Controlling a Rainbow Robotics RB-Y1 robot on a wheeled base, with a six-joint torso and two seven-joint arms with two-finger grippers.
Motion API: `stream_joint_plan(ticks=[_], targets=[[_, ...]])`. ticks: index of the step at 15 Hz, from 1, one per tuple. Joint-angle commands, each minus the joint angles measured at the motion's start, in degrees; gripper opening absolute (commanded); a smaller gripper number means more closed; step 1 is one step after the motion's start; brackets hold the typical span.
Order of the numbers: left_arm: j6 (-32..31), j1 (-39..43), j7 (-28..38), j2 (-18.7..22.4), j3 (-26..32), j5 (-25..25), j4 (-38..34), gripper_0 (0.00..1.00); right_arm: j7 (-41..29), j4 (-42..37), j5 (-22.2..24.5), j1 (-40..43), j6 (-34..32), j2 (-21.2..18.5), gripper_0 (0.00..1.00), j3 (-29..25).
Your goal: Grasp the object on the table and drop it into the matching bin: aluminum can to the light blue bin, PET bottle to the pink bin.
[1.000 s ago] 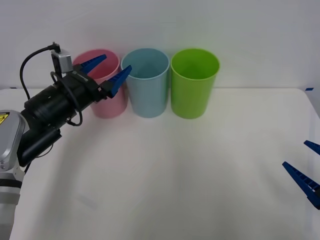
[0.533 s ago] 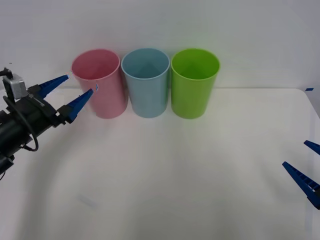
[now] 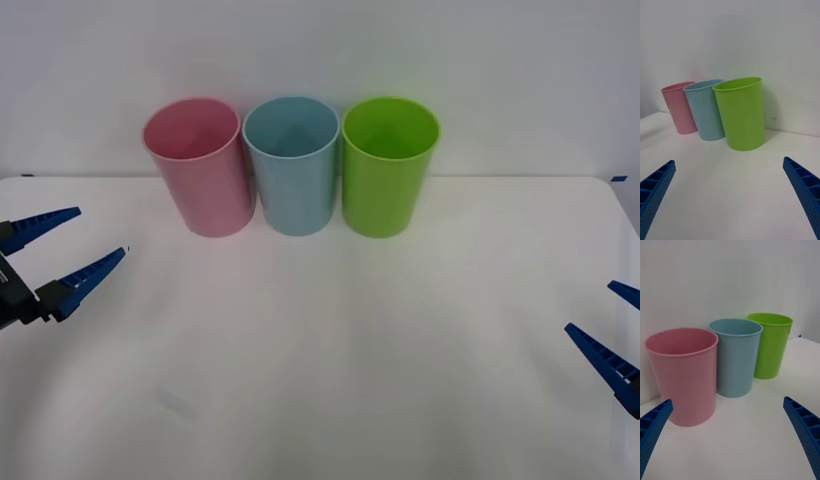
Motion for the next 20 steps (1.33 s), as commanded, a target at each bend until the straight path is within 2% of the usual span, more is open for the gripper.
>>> stream_joint_plan(ticks=[1,5,9,20], targets=[[-1.5,3.4,-3.1,2.1,1.9,1.8,0.0,1.00,0.0,0.0,0.0,0.0,0.0,0.0,1.00,0.0],[-5.9,7.0,-4.0,2.9,6.8,1.8,0.0,1.00,0.0,0.0,0.0,0.0,0.0,0.0,1.00,0.0],[-6.9,10.3,-5.1,3.6,8.6,2.3,0.0,1.00,0.0,0.0,0.0,0.0,0.0,0.0,1.00,0.0],[-6.5,14.2,-5.5,3.6,8.0,3.2,0.0,1.00,0.0,0.0,0.0,0.0,0.0,0.0,1.00,0.0]])
